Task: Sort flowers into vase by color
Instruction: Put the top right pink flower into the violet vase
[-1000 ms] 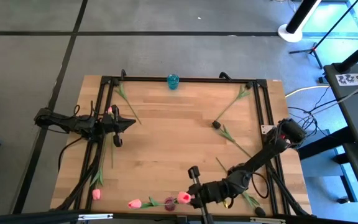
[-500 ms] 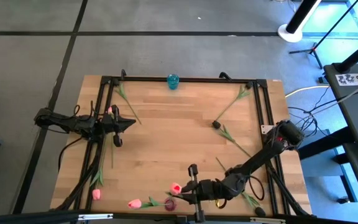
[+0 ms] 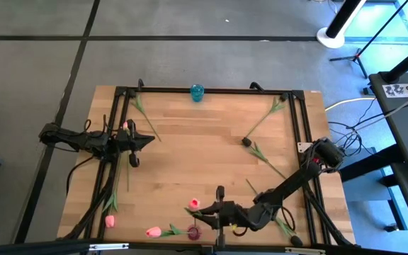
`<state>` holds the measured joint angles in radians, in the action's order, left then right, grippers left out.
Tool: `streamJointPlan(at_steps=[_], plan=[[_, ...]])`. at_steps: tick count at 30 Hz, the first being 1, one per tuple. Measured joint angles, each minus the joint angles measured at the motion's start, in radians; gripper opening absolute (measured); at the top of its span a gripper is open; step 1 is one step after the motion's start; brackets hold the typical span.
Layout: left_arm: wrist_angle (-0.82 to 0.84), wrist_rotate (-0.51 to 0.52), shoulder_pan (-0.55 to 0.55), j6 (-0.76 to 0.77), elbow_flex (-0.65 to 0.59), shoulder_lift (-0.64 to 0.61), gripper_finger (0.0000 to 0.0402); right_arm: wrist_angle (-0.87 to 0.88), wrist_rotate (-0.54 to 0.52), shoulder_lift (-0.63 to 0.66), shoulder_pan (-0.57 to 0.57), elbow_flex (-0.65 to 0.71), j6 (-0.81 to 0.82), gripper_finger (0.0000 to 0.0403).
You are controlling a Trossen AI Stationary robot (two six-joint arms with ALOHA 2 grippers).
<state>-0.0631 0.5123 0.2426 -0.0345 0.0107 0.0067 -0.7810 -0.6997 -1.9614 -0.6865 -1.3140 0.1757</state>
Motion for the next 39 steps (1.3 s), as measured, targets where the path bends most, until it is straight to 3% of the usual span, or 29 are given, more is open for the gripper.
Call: streamJointPlan(at_steps=[8, 15, 22, 31, 39], plan=[[0.000, 0.000, 0.000, 0.000, 0.000, 0.000, 0.0004, 0.026, -0.008, -0.001, -0.002, 0.000, 0.003, 0.0132], [0.000, 0.000, 0.000, 0.000, 0.000, 0.000, 0.0004, 0.032, 0.002, -0.001, -0.020, 0.000, -0.059, 0.0181], [0.000, 0.000, 0.000, 0.000, 0.000, 0.000, 0.0004, 0.126, -0.012, -0.001, -0.058, -0.050, -0.160, 0.0188], [0.000, 0.000, 0.000, 0.000, 0.000, 0.000, 0.0004, 0.372, -0.251, -0.001, -0.114, -0.160, -0.185, 0.0189], [0.000, 0.000, 0.000, 0.000, 0.000, 0.000, 0.0004, 0.517, -0.305, 0.008, -0.110, -0.196, -0.179, 0.0202]])
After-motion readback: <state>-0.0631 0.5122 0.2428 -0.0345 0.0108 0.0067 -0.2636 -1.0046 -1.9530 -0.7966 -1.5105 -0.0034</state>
